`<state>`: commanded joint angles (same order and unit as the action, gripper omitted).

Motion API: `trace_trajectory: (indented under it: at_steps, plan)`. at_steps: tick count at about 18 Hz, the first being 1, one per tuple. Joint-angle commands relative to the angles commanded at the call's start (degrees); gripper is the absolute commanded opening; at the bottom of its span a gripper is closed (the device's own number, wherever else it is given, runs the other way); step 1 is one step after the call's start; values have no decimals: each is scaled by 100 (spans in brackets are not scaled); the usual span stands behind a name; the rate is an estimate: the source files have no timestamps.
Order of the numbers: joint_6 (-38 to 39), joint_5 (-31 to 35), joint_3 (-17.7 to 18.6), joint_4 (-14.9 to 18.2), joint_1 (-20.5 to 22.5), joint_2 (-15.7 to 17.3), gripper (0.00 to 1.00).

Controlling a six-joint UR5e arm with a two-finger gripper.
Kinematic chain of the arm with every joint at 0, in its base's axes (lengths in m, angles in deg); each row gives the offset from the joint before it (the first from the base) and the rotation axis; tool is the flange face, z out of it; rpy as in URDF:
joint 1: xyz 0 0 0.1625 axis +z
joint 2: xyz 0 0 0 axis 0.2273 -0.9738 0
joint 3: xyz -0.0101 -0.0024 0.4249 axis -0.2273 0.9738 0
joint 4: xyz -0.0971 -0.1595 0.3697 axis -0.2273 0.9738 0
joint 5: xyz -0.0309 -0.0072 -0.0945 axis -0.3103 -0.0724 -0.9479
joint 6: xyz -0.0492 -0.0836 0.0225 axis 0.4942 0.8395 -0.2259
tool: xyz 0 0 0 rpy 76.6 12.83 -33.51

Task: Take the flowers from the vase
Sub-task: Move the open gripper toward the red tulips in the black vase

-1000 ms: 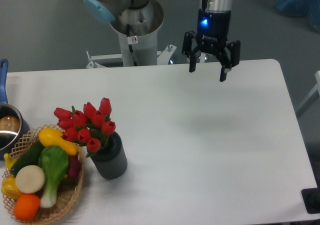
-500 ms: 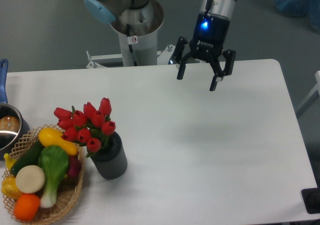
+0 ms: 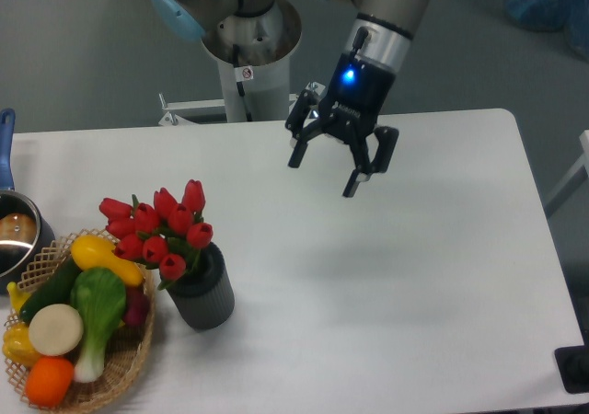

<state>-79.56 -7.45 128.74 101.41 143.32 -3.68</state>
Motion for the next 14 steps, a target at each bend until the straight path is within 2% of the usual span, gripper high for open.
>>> trace_trajectory:
  at_steps: [3, 8, 10, 14]
  plan:
    - [-140, -9, 96, 18, -167, -79, 100]
    - [-352, -87, 123, 35, -606, -413, 100]
    - [-395, -385, 246, 9, -686, -510, 100]
    - [-431, -1141, 264, -9, -713, -773, 100]
